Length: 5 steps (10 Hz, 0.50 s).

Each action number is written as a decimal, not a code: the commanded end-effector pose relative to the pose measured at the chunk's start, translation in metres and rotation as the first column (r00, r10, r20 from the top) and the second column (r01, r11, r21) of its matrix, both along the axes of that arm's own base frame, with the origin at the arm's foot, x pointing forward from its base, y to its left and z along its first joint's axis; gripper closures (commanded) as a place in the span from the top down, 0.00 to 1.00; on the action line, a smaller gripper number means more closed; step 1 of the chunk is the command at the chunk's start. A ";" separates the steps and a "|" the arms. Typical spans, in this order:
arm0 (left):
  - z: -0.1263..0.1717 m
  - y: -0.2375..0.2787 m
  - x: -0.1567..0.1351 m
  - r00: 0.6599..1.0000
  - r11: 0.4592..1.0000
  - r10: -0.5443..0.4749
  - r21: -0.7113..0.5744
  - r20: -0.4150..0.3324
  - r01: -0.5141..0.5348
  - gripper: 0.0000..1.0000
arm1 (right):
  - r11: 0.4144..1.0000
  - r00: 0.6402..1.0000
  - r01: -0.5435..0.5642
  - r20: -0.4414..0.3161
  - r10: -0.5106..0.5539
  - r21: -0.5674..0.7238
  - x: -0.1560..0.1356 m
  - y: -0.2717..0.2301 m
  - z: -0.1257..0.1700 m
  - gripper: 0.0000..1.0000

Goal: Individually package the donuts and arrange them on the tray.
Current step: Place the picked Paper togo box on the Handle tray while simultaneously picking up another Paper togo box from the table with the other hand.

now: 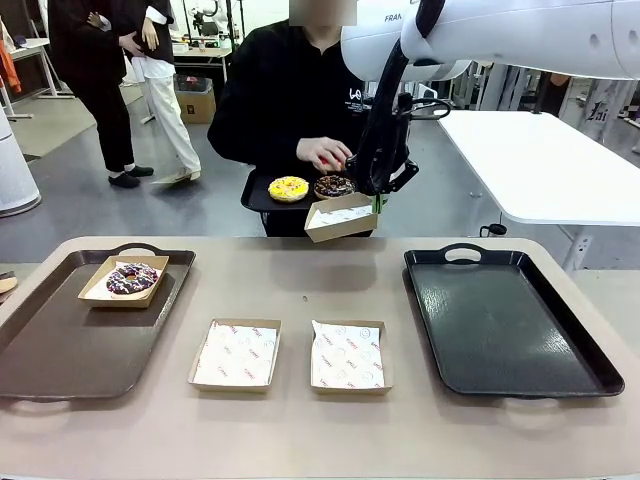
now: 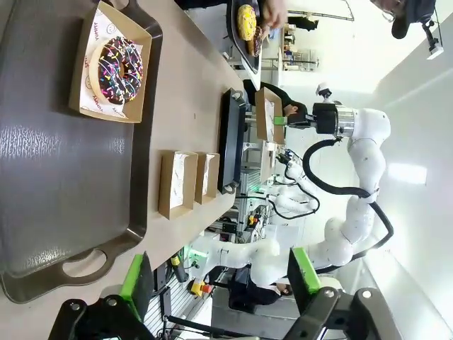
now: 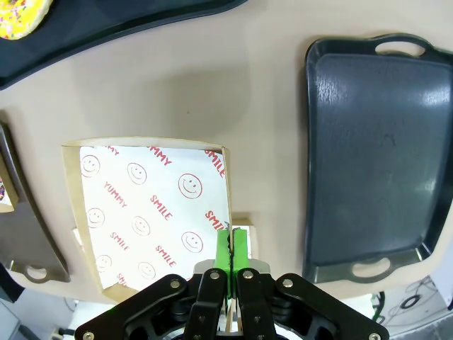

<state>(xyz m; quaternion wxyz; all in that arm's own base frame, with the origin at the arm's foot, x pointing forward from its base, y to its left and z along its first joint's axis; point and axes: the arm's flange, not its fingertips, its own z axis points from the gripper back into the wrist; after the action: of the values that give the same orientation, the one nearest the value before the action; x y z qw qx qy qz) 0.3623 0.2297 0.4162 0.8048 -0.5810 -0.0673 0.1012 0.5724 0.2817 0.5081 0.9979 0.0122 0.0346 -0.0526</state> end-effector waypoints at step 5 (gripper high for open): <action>0.001 -0.001 -0.005 1.000 1.000 0.002 0.017 0.004 -0.002 1.00 | 1.000 1.000 0.003 0.005 -0.003 0.002 0.000 -0.002 0.001 0.00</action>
<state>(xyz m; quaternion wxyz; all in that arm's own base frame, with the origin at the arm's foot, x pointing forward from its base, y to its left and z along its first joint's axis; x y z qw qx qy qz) 0.3623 0.2297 0.4163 0.8050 -0.5807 -0.0673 0.1013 0.5724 0.2817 0.5082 0.9979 0.0122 0.0345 -0.0526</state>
